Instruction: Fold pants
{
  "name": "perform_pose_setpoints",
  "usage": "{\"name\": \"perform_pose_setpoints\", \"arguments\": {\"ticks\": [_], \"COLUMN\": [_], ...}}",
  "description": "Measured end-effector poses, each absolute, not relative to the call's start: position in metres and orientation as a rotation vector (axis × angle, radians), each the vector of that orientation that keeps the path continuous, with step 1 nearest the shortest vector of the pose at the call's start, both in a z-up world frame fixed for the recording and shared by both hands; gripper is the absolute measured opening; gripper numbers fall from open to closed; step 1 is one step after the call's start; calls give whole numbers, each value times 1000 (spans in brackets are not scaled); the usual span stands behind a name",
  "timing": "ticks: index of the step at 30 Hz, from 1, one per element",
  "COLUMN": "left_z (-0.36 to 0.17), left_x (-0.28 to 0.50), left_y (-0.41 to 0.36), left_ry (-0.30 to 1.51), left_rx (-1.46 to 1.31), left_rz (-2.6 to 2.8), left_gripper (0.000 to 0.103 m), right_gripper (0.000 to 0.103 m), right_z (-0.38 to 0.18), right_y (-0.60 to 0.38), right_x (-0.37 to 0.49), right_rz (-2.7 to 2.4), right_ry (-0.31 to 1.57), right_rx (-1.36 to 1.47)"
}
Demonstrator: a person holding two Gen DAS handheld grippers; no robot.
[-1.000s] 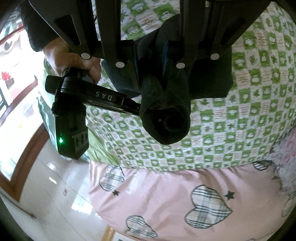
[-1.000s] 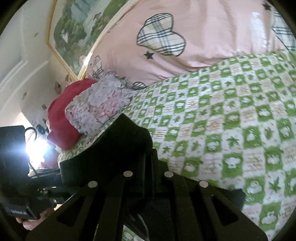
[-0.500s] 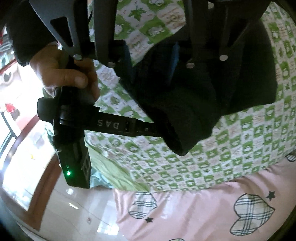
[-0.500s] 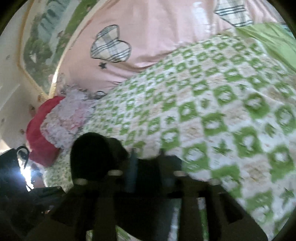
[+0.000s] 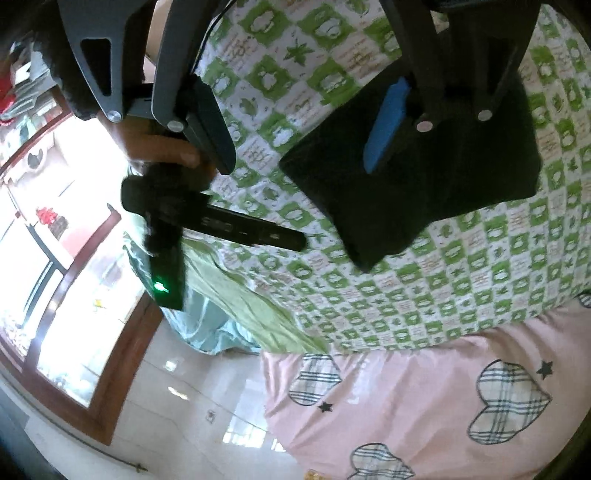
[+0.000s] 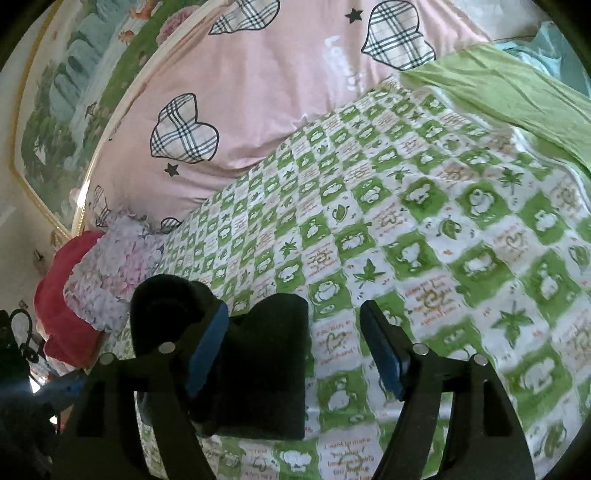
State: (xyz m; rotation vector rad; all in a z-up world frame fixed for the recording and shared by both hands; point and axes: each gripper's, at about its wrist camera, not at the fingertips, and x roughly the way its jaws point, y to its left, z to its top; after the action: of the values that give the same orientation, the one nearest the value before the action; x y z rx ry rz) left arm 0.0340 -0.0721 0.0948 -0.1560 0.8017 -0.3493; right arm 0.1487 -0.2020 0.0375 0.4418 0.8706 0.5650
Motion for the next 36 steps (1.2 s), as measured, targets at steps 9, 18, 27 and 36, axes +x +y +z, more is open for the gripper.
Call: {"name": "perform_pose_setpoints", "arguments": {"ticks": [9, 18, 27, 36], "left_z": [102, 90, 75, 59], "left_x": [24, 19, 17, 13], "left_y": [-14, 42, 91, 114], "left_ry": [792, 811, 843, 881], "left_rx": [-210, -271, -344, -392], "left_rz": [-254, -157, -72, -19], "left_gripper": [73, 74, 77, 78], "right_gripper": [84, 87, 90, 94], "right_z": [39, 51, 58, 62], "right_y": [-204, -193, -172, -149], "right_x": [125, 103, 96, 97], "right_rz": [523, 508, 532, 537], "right_ry": [885, 875, 878, 885], "right_rx": [459, 448, 425, 347]}}
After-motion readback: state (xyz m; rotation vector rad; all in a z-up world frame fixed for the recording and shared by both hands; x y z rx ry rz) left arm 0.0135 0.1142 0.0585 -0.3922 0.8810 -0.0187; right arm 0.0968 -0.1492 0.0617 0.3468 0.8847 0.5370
